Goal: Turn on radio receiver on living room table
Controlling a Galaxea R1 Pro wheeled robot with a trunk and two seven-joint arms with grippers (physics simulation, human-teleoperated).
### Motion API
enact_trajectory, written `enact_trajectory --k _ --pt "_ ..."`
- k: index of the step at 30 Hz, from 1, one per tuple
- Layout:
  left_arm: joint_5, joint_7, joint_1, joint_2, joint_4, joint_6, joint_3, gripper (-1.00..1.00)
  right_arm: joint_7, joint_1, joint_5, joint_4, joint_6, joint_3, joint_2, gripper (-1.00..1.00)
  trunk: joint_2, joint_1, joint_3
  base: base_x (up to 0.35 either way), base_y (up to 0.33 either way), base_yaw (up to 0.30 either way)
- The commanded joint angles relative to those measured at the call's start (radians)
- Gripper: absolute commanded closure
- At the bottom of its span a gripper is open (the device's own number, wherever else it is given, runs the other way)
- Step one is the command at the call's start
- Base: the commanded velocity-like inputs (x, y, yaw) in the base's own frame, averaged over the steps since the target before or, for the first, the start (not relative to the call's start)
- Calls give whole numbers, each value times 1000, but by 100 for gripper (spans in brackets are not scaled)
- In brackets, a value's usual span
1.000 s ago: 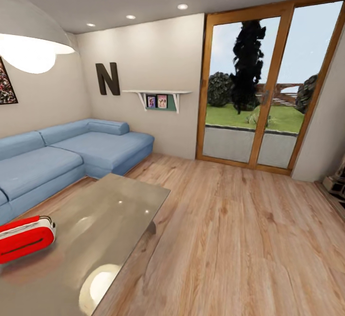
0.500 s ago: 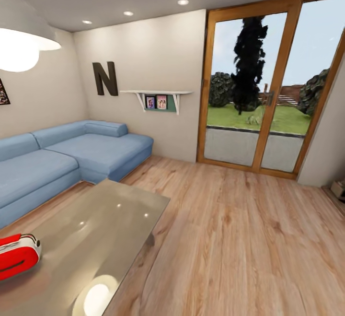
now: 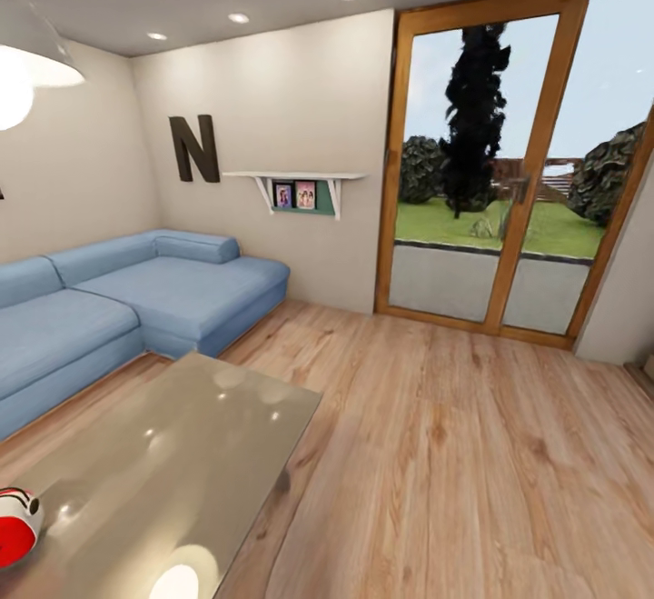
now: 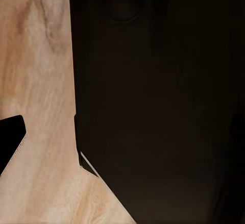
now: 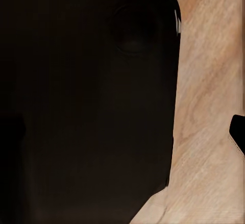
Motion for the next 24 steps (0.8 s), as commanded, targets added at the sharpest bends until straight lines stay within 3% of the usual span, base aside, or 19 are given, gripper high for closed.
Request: enact_trajectory --k 1,7,24 --pt "0 0 0 0 0 0 0 -100 0 0 0 0 0 0 0 -100 0 0 0 272 0 0" --pt "1 0 0 0 0 0 1 -100 4 0 5 0 -2 0 -4 -100 0 0 0 81 0 123" --pt "2 0 0 0 0 0 2 -100 5 0 6 0 -2 0 -5 -100 0 0 0 3 0 268"
